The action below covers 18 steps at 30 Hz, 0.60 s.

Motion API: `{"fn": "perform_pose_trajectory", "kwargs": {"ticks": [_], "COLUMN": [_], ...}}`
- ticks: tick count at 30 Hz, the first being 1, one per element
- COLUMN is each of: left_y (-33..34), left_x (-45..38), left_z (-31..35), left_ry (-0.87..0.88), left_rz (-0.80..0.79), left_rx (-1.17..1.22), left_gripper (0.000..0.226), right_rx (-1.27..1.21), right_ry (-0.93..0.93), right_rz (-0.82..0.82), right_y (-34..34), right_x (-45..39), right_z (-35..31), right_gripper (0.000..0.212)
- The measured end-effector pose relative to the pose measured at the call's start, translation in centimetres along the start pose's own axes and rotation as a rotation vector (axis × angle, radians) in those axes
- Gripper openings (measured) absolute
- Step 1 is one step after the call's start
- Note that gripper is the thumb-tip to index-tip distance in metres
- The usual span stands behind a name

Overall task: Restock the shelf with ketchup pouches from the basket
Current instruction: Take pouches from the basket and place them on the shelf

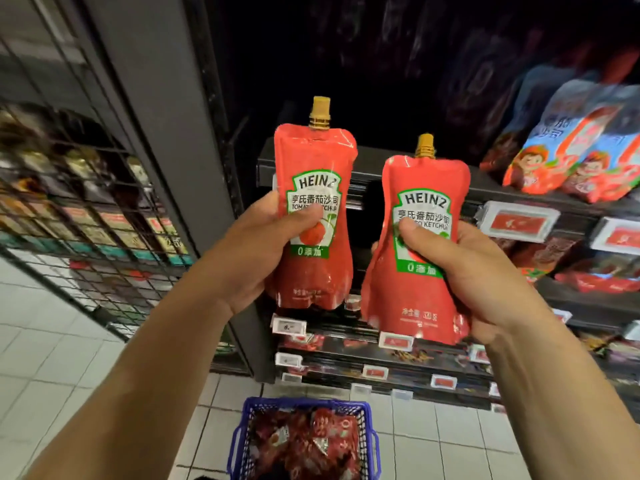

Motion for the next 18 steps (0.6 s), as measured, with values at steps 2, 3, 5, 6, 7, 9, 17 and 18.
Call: {"fn": "perform_pose_trajectory", "kwargs": {"ticks": [2, 3, 5, 6, 7, 9, 17, 18], "left_y": [0.8, 1.2, 1.9, 2.1, 2.2, 2.4, 1.6, 1.2], "left_x": [-0.8, -1.3, -2.7, -3.5, -4.3, -6.0, -13.6, -14.6], "left_z": [1.6, 2.5, 4.3, 5.2, 6.2, 8.0, 10.9, 10.9], "left_ry": [0.032, 0.053, 0.096, 0.115, 0.133, 0.161, 0.269, 0.283], "left_rz": [0.043, 0.060, 0.096, 0.129, 0.160, 0.188, 0.386, 0.410], "left_rx": [-0.042, -0.062, -0.084, -0.097, -0.117, -0.158, -0.282, -0.284], "left_gripper": [0.023, 0.025, 0.029, 0.029, 0.028, 0.031, 0.070, 0.070], "right_rx": [0.008, 0.010, 0.020, 0.024, 0.027, 0.025, 0.032, 0.041], "right_ry": [-0.037, -0.052, -0.073, -0.081, -0.089, -0.108, -0.138, -0.137], "right_rz": [-0.027, -0.039, -0.051, -0.058, -0.060, -0.044, -0.006, -0.003], "right_y": [-0.5, -0.8, -1.5, -1.8, -2.0, -2.5, -3.4, -3.4], "right_x": [-1.0, -1.6, -2.8, -3.4, -4.1, -5.2, -8.7, -9.1], "right_z": [-1.5, -2.3, -3.6, -4.2, -4.8, -5.8, -9.0, -9.3], "right_gripper": [0.022, 0.023, 0.025, 0.025, 0.025, 0.023, 0.017, 0.018]}}
Point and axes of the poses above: each hand's wrist, its own x-axis away from the middle knuckle, its own y-axis out of the palm, z = x × y, the point moved 4 cm from there along -x, towards the middle knuckle, and after that the axes turned 1 degree about -z, right-handed, at the moved point
